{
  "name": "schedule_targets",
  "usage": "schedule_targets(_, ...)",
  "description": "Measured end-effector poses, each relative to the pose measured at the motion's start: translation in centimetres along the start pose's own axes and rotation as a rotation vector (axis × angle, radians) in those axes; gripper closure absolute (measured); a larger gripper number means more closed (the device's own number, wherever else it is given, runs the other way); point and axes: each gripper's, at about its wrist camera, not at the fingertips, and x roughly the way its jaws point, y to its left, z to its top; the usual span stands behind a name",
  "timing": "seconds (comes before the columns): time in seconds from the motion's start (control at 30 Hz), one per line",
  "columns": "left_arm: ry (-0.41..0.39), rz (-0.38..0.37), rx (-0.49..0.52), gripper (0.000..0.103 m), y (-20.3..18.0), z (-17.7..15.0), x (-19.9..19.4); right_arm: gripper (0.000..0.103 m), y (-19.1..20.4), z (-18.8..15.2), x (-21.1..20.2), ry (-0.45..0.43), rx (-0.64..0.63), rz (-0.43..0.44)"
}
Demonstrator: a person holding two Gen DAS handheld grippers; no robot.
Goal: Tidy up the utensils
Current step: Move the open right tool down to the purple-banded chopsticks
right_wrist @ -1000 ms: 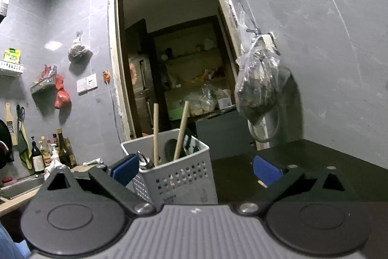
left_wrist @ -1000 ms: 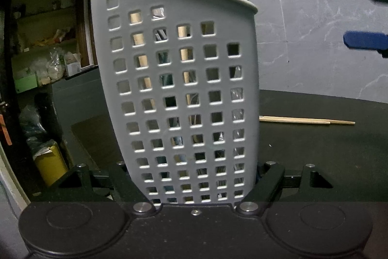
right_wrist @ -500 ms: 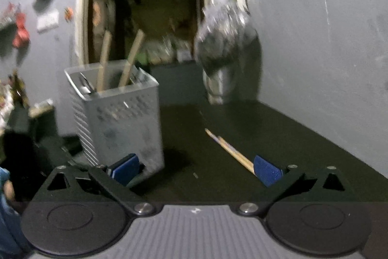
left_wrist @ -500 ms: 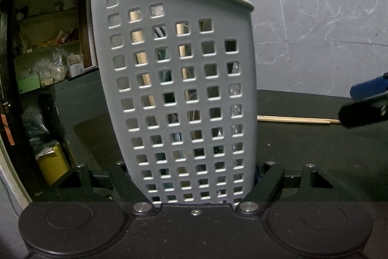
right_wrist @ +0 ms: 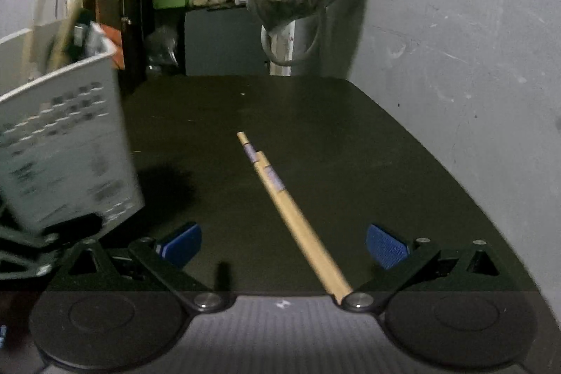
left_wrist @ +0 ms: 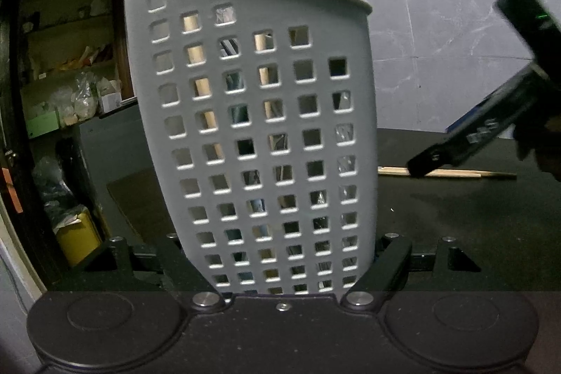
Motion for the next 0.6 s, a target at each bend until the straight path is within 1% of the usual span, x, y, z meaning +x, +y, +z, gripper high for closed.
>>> schedule_targets(0.07, 0.0, 0.0, -0.001, 0.024, 0.0, 0.0, -0.1, 0.006, -0.3, 0.9, 1.6, 0.027, -0.003, 0.003)
schedule_targets(0.1, 0.0, -0.001, -0.001, 0.024, 0.0, 0.0, -0.1, 0.01, -0.5, 1.1, 2.3, 0.04, 0.004, 0.007)
schedule_targets(0.17, 0.0, -0.002, -0.003, 0.024, 0.0, 0.0, -0.2, 0.012, -0.8, 1.5, 3.3, 0.063, 0.017, 0.028)
schedule_targets(0.27, 0.005, -0.002, -0.004, 0.024, 0.0, 0.0, -0.3, 0.017, -0.9, 1.8, 4.7, 0.09, 0.033, 0.018)
schedule_targets(0.33, 0.006, -0.004, -0.004, 0.024, 0.1, 0.0, -0.3, 0.022, -1.0, 1.9, 5.4, 0.108, 0.036, 0.022)
schedule_targets(0.4, 0.005, -0.006, -0.004, 0.024, 0.1, 0.1, -0.3, 0.024, -1.3, 1.8, 5.8, 0.121, 0.065, 0.055)
schedule_targets(0.47, 0.003, -0.005, -0.005, 0.024, 0.2, 0.1, -0.3, 0.03, -1.6, 1.8, 5.7, 0.128, 0.062, 0.063)
schedule_targets(0.5, 0.002, -0.004, -0.006, 0.024, 0.1, 0.0, -0.2, 0.037, -1.7, 1.9, 5.7, 0.131, 0.064, 0.07)
schedule_targets(0.53, 0.003, -0.004, -0.006, 0.024, 0.1, 0.0, -0.2, 0.049, -1.9, 2.0, 5.6, 0.133, 0.067, 0.074)
schedule_targets(0.57, 0.003, -0.003, -0.007, 0.024, 0.1, 0.0, -0.2, 0.056, -2.0, 2.0, 5.3, 0.133, 0.063, 0.074)
schedule_targets(0.6, 0.003, -0.002, -0.007, 0.024, 0.1, 0.0, -0.2, 0.071, -2.1, 1.8, 5.0, 0.133, 0.062, 0.084)
